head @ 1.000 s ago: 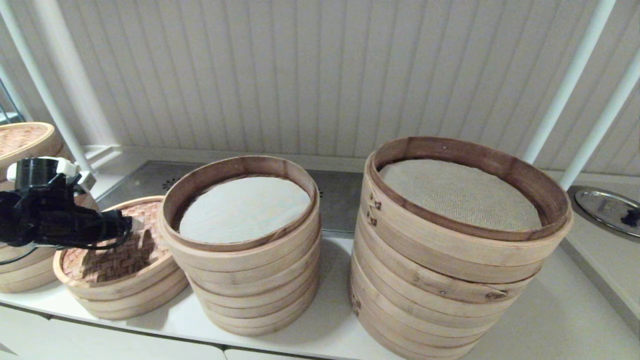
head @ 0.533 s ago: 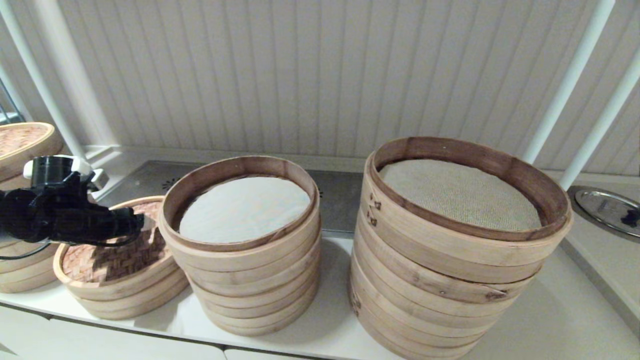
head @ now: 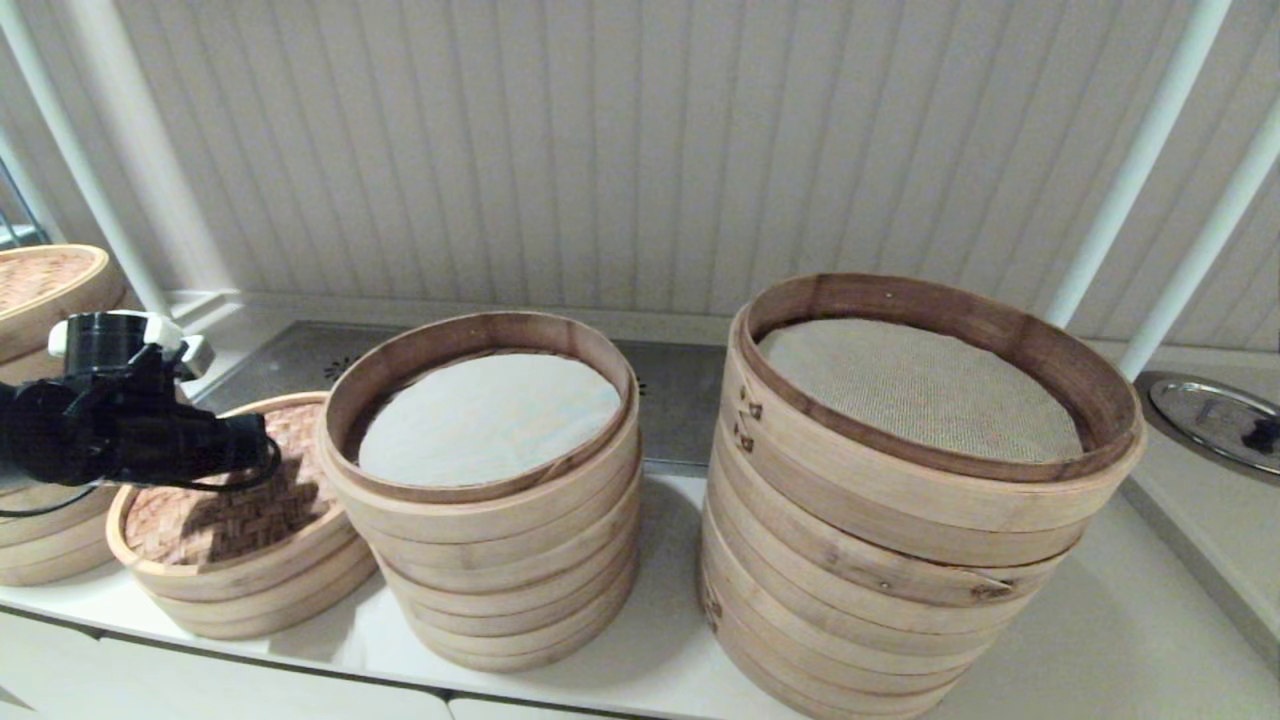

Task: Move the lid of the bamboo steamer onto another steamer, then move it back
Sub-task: Pick up the steamer

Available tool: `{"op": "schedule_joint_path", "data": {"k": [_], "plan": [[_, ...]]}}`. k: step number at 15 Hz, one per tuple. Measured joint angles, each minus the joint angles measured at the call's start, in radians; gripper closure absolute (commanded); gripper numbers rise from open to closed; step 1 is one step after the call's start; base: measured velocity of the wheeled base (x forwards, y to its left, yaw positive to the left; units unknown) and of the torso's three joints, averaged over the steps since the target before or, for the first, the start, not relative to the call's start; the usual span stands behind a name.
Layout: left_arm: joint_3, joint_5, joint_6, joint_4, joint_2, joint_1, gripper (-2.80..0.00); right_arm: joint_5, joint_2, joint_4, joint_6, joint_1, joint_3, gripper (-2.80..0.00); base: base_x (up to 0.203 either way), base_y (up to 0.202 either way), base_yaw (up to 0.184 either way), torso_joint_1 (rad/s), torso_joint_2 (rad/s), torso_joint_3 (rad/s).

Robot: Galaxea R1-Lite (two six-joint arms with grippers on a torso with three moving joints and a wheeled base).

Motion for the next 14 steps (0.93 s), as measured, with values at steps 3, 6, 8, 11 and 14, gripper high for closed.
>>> {"op": "schedule_joint_path", "data": {"k": [3, 6, 8, 11, 14], "plan": [[0.015, 0.013, 0.006, -0.026, 0.0, 0.0, 0.0, 0.0, 0.0, 0.0, 0.0, 0.0, 0.0, 0.0, 0.0, 0.0, 0.0, 0.0, 0.0, 0.0], [0.028, 0.015, 0.007, -0.043, 0.0, 0.001, 0.0, 0.0, 0.0, 0.0, 0.0, 0.0, 0.0, 0.0, 0.0, 0.0, 0.0, 0.0, 0.0, 0.0], [0.029, 0.016, 0.007, -0.042, -0.003, 0.001, 0.0, 0.0, 0.0, 0.0, 0.0, 0.0, 0.0, 0.0, 0.0, 0.0, 0.0, 0.0, 0.0, 0.0], [0.028, 0.016, 0.001, -0.036, -0.016, 0.001, 0.0, 0.0, 0.0, 0.0, 0.0, 0.0, 0.0, 0.0, 0.0, 0.0, 0.0, 0.0, 0.0, 0.0], [0.024, 0.014, -0.003, -0.038, -0.029, 0.0, 0.0, 0.0, 0.0, 0.0, 0.0, 0.0, 0.0, 0.0, 0.0, 0.0, 0.0, 0.0, 0.0, 0.0]]}}
